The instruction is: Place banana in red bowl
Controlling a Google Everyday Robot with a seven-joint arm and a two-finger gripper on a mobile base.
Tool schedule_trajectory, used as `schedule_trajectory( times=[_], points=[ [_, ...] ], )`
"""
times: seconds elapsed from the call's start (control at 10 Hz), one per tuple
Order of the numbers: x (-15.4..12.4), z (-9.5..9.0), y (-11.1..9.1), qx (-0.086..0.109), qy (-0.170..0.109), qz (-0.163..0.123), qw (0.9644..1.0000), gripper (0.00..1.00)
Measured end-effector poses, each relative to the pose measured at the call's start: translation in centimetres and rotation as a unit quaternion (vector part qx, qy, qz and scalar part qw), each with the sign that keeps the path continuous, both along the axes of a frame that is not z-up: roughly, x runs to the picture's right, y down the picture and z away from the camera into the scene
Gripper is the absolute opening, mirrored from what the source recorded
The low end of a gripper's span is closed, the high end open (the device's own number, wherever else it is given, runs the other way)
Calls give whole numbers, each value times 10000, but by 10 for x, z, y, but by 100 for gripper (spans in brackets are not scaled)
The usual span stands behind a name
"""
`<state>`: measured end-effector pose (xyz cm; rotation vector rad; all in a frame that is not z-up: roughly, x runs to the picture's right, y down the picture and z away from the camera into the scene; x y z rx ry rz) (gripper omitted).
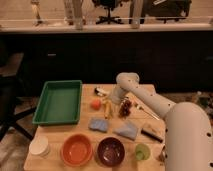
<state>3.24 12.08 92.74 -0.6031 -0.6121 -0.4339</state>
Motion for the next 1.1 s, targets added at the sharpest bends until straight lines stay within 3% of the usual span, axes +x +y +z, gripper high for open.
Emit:
schedule_trajectory(
  times=[0.4,1.1],
  points=[
    [1,0,1,-4,4,1,10000,79],
    [6,2,-3,-151,34,415,9990,12]
  ],
)
